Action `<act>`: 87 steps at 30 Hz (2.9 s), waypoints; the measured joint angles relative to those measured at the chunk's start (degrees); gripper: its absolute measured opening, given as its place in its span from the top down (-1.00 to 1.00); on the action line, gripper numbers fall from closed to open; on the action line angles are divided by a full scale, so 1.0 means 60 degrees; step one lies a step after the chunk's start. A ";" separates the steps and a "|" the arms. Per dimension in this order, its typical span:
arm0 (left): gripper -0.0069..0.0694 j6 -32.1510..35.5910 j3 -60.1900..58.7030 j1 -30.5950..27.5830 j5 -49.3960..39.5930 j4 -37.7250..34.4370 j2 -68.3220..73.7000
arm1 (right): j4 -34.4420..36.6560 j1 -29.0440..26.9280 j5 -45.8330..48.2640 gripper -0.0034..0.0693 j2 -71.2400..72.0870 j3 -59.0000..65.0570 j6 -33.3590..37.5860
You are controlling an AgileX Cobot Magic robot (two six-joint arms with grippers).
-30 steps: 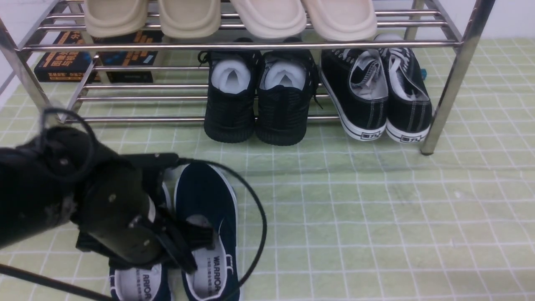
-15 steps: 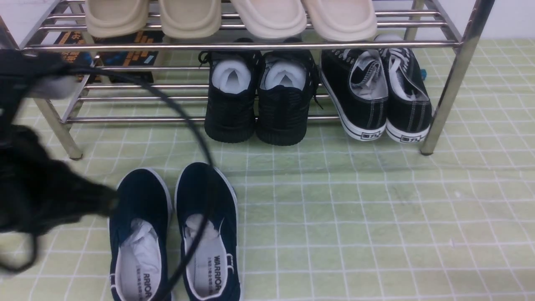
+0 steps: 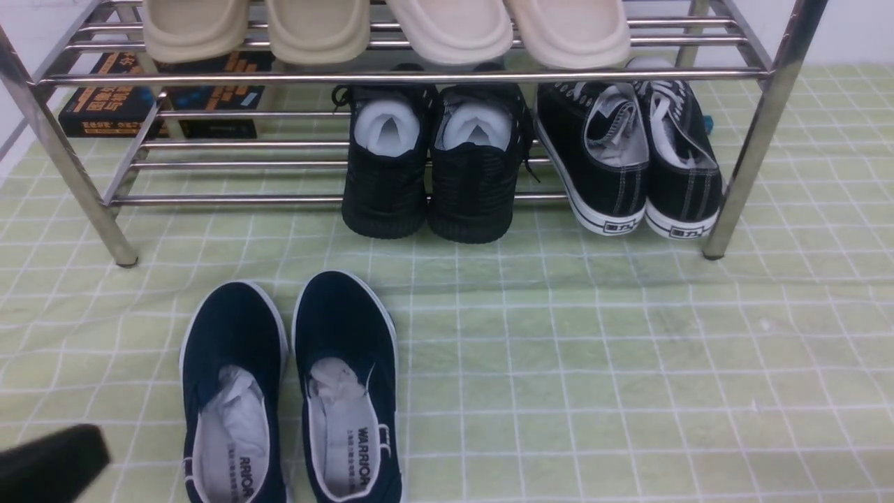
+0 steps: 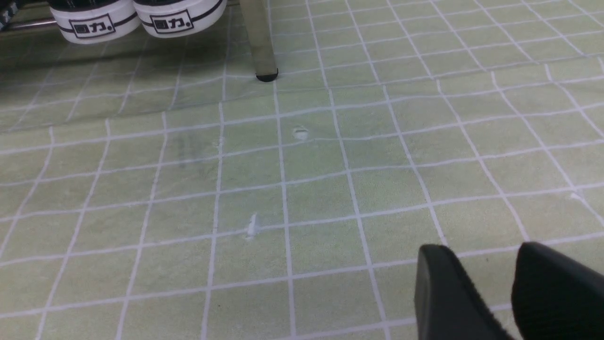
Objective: Take the shoes off the shelf with your hand from the green coffee tablecloth.
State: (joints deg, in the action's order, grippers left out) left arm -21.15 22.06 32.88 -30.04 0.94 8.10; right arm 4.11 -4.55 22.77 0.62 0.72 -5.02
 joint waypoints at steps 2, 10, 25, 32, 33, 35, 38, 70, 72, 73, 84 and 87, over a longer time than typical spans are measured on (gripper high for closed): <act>0.82 0.0000 -0.0948 0.0000 0.1300 -0.0637 -0.0497 | 0.0000 0.0000 0.0000 0.25 0.0000 0.0000 0.0000; 0.79 0.0000 -0.2604 0.0000 0.2561 -0.1684 -0.0805 | 0.0000 0.0000 0.0000 0.25 0.0000 0.0000 0.0000; 0.76 0.0024 -0.3279 0.0000 0.2825 0.1321 -0.0805 | 0.0000 0.0000 0.0000 0.25 0.0000 0.0000 0.0000; 0.73 0.0673 -0.3723 0.0000 0.2789 0.1560 -0.0805 | 0.0000 0.0000 0.0000 0.25 0.0000 0.0000 0.0000; 0.73 0.1104 -0.3836 -0.0009 0.2779 0.1551 -0.0805 | 0.0000 0.0000 0.0000 0.25 0.0000 0.0000 0.0000; 0.73 0.1520 -0.3913 -0.0127 0.2766 0.1541 -0.0805 | 0.0000 0.0000 0.0000 0.25 0.0000 0.0000 0.0000; 0.72 0.1719 -0.3925 -0.0884 0.2757 0.1541 -0.0805 | 0.0000 0.0000 0.0000 0.25 0.0000 0.0000 0.0000; 0.64 0.1785 -0.3869 -0.5130 0.1425 0.1592 -0.1454 | 0.0000 0.0000 0.0000 0.25 0.0000 0.0000 0.0000; 0.64 0.1785 -0.3869 -0.5130 0.1425 0.1600 -0.1454 | 0.0000 0.0000 0.0000 0.25 0.0000 0.0000 0.0000; 0.64 0.1785 -0.3869 -0.5130 0.1425 0.1601 -0.1454 | 0.0000 0.0000 0.0000 0.25 0.0000 0.0000 0.0000; 0.63 0.1785 -0.3869 -0.5130 0.1425 0.1659 -0.1454 | 0.0000 0.0000 0.0000 0.25 0.0000 0.0000 0.0000; 0.62 0.1785 -0.3869 -0.5130 0.1425 0.1684 -0.1454 | 0.0000 0.0000 0.0000 0.25 0.0000 0.0000 0.0000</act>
State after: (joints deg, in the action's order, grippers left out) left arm -10.44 -1.15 2.10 -21.48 11.04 -0.62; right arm 4.11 -4.55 22.77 0.62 0.72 -5.02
